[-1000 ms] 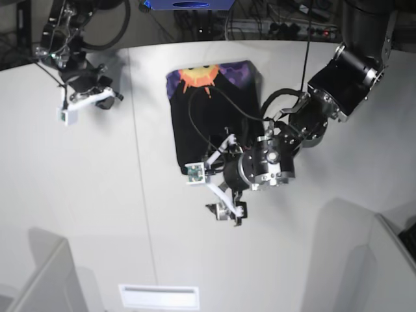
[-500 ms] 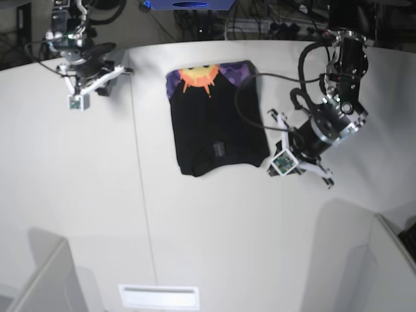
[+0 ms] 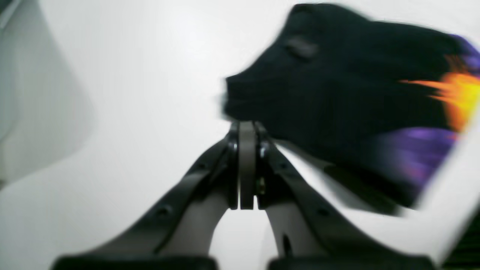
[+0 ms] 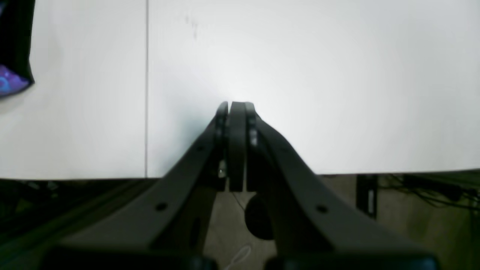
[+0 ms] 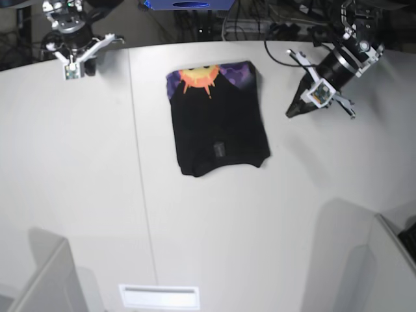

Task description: Fold the T-shirt properly

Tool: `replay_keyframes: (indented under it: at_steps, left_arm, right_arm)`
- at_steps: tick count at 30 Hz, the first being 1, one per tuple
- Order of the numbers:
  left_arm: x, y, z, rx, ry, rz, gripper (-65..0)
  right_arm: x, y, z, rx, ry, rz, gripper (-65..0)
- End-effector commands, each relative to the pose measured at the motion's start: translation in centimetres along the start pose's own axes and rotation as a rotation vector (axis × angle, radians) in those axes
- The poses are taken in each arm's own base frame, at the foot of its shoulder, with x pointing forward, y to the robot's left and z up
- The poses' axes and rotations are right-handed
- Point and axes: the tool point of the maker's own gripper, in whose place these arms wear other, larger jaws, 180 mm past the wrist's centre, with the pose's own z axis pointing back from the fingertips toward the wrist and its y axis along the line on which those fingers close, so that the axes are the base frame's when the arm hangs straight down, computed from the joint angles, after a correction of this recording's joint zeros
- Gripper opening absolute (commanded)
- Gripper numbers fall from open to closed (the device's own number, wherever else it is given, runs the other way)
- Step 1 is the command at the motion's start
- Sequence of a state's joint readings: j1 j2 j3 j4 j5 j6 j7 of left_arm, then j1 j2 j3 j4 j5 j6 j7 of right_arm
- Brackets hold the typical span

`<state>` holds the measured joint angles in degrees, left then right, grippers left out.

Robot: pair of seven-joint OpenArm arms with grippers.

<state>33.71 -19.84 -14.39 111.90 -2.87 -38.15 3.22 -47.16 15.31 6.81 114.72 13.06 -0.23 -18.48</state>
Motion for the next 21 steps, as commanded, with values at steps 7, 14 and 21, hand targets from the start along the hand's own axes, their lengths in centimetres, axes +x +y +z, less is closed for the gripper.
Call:
replay_keyframes:
  at_steps: [7,14,21]
  left_arm:
    - [-0.9,-3.3,3.4,-0.049,-0.064,0.1,-65.0]
    - [-4.5,-7.0,6.9,-0.096,0.028,0.22,-65.0]
    - [-8.0,-10.3,10.6,-0.122,0.152,0.332,-65.0]
  right_arm:
    - [-1.2,0.1,1.5,0.042,0.02,0.068,-65.0]
    - [-6.2,0.0,4.6,0.11,0.173,0.139,-65.0]
    - [-12.3,0.3,9.1,0.135,0.409,0.141,-65.0]
